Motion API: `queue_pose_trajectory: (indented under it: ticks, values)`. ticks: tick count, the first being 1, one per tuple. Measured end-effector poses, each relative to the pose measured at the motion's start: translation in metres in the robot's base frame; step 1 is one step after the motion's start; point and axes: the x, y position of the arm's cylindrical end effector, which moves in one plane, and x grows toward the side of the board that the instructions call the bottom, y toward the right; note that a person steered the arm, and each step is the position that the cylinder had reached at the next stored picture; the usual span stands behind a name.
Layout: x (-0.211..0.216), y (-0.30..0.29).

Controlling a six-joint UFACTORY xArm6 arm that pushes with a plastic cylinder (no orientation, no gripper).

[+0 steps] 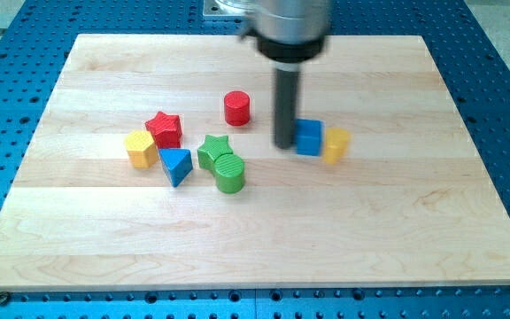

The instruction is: Place your arm to the top left of the blue triangle

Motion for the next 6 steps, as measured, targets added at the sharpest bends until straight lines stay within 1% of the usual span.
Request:
queue_pose_trajectory:
  ticks: [1,2,3,4,5,6]
  values:
    - [0.043,-0.022]
    - [0.123,-0.051]
    - [0.127,-0.165]
    - [0.088,-0.236]
    - [0.064,-0.222]
    - [0.034,-0.222]
